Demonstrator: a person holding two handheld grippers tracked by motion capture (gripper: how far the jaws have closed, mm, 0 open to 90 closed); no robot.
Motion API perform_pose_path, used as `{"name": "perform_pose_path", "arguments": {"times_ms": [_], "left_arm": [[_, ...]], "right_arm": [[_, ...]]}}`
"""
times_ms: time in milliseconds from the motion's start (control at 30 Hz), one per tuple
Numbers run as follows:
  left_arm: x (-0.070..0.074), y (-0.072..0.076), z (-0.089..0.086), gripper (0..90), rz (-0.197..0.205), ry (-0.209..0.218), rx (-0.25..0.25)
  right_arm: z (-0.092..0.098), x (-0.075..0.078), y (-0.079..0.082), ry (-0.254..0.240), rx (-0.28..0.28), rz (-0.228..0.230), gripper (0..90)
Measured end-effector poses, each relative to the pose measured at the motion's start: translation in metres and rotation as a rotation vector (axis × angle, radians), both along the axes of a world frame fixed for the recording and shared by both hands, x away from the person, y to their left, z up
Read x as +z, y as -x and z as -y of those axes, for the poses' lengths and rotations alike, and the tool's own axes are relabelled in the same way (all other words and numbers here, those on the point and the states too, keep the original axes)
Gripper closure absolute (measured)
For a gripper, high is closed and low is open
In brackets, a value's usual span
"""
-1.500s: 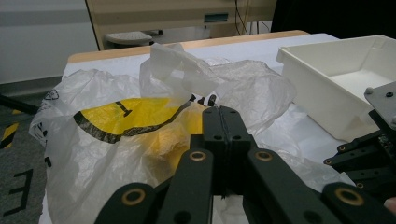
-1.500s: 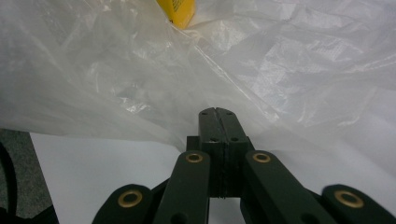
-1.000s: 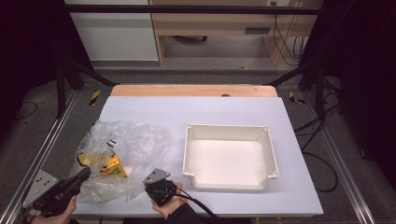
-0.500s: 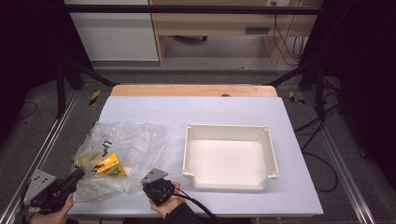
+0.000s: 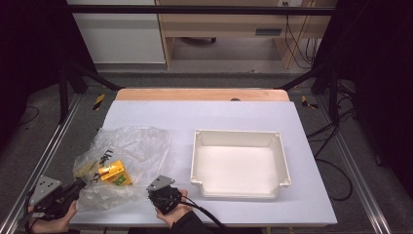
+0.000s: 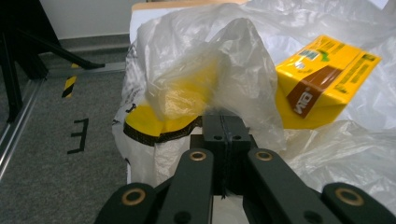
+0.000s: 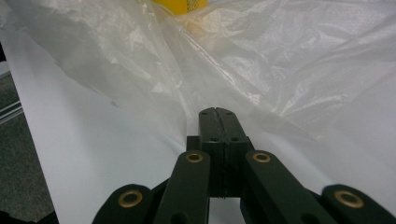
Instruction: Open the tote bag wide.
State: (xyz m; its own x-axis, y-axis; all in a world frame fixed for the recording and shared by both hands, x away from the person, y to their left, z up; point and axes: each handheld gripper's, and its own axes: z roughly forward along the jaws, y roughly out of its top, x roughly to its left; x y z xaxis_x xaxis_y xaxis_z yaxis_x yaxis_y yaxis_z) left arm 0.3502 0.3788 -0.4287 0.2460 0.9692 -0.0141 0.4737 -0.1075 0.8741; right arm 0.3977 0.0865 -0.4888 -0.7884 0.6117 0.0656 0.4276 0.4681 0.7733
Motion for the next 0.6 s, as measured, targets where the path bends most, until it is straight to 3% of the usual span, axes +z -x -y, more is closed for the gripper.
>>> {"name": "perform_pose_path", "arguments": {"times_ms": [433, 600], "left_arm": [[-0.016, -0.011, -0.001, 90.0, -0.112, -0.028, -0.001], [-0.018, -0.013, -0.002, 89.8, -0.124, -0.023, -0.002]], "right_arm": [[0.0, -0.001, 0.0, -0.008, -0.007, -0.002, 90.0], [0.0, -0.001, 0.0, -0.01, -0.009, -0.001, 90.0]]}}
